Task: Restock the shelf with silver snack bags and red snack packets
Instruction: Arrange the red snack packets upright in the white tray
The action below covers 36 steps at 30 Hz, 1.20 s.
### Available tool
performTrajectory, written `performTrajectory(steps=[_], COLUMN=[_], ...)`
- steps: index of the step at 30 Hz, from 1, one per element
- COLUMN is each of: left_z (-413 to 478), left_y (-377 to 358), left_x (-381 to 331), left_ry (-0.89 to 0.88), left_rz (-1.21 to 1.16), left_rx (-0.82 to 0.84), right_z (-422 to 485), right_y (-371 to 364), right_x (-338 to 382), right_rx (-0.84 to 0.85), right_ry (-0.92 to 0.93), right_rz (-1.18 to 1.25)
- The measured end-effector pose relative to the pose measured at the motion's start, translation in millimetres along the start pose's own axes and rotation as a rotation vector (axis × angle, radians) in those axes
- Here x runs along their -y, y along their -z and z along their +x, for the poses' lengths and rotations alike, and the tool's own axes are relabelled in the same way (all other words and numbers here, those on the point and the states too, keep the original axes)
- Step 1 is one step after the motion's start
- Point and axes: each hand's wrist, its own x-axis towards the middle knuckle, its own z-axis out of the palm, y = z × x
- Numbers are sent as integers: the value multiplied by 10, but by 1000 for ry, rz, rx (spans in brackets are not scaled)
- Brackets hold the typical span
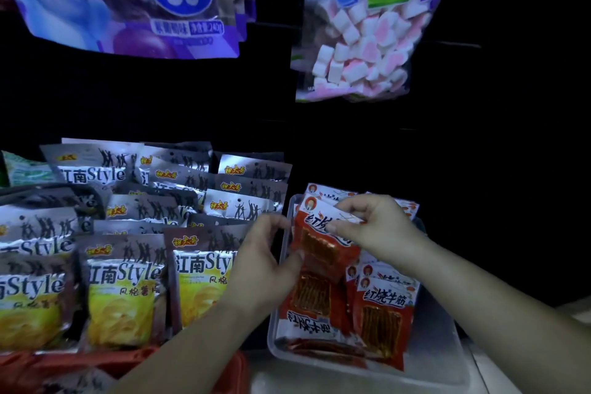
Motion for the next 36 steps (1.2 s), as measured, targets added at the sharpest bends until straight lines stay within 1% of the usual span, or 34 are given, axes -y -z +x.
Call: performTrajectory(steps=[2, 4, 6, 9, 12, 14, 16, 18, 20, 22, 26, 28, 31, 34, 36], left_z=[-16, -66, -138, -209, -192, -185, -213, -244, -262, -255, -241, -242, -262, -267, -290], left_y=[23, 34, 41, 59, 79, 79, 83, 71, 54, 58, 97, 102, 92, 103, 118], left_x=[-84, -144, -181, -209, -189, -165, -189, -208, -207, -185, -207, -232, -225, -217, -242], left_ry=[23, 55, 57, 64, 114, 110, 124, 179, 218, 239, 169, 126, 102, 78, 55], left_rz=[-93, -147, -174, -224, -289, -282, -264, -264, -251, -242, -234, -236, -263, -195, -101], left_rx=[67, 98, 76, 38, -41, -71, -51, 15, 71, 61, -3, -8, 95, 189, 195], right_z=[-118, -249, -367, -505, -599, -618, -602, -572, -548, -542, -568, -573, -574, -581, -587], right_y=[41, 43, 3, -113, -213, -243, -262, -272, -276, -273, -296, -319, -319, -307, -307], right_x=[130, 228, 279, 246, 216, 212, 210, 230, 255, 283, 306, 310, 330, 358, 366], right_rx=[-2, -87, -179, -190, -163, -191, -243, -270, -275, -249, -127, -121, -166, -169, -175], right_ry=[-48, -60, -109, -196, -209, -196, -189, -173, -165, -166, -205, -212, -207, -182, -159], right_rz=[115, 210, 309, 400, 404, 392, 399, 405, 394, 384, 404, 405, 378, 359, 359])
